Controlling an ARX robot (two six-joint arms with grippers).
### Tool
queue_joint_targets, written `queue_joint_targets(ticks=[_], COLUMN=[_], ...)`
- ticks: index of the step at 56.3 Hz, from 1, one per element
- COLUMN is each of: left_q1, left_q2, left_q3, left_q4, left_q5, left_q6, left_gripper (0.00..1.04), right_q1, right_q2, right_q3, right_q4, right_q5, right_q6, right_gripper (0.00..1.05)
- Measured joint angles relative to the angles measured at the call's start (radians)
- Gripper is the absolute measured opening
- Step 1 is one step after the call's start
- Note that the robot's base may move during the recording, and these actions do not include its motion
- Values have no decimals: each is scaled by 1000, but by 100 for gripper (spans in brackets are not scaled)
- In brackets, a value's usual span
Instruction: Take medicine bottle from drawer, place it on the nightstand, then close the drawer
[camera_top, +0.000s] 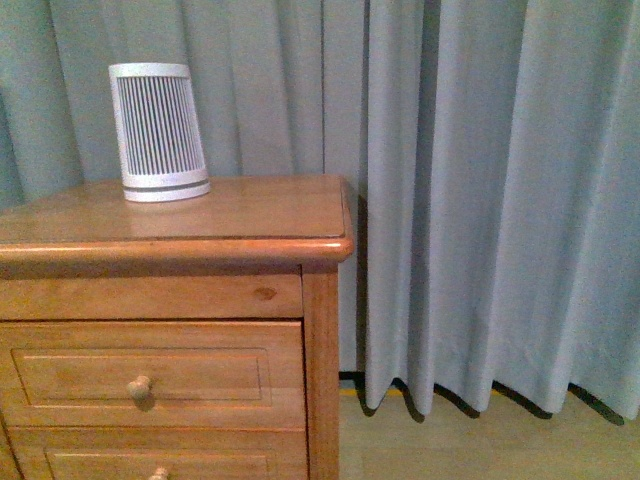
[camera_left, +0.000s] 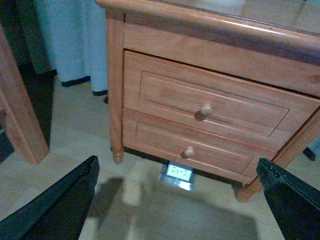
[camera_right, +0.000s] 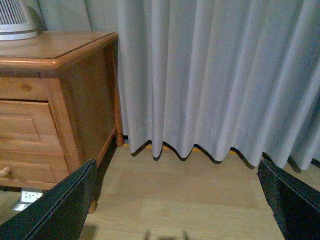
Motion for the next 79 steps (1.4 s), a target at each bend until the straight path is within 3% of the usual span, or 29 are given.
queue_joint_targets(ticks=[8, 12, 17, 32, 44, 55, 79], left_q1=[-39, -56, -72, -78, -78, -80, -19], left_q2=[649, 916, 1124, 1508, 1680, 1796, 1906], left_q3=[142, 232, 314, 551, 703, 773, 915], left_q4=[546, 713, 797, 853, 887, 933, 945], left_q5=[-24, -25, -24, -14, 59, 128, 145], left_q6=[-53, -67, -74, -111, -93, 21, 233], left_gripper=[98, 98, 98, 98, 98, 98, 98], right_q1=[0, 0, 0, 0, 0, 0, 0], right_q2=[0, 0, 0, 0, 0, 0, 0], right_q3=[0, 0, 0, 0, 0, 0, 0], right_q4=[0, 0, 0, 0, 0, 0, 0], right_q5=[0, 0, 0, 0, 0, 0, 0], right_q6=[0, 0, 0, 0, 0, 0, 0], right_gripper=[98, 98, 98, 98, 98, 98, 98])
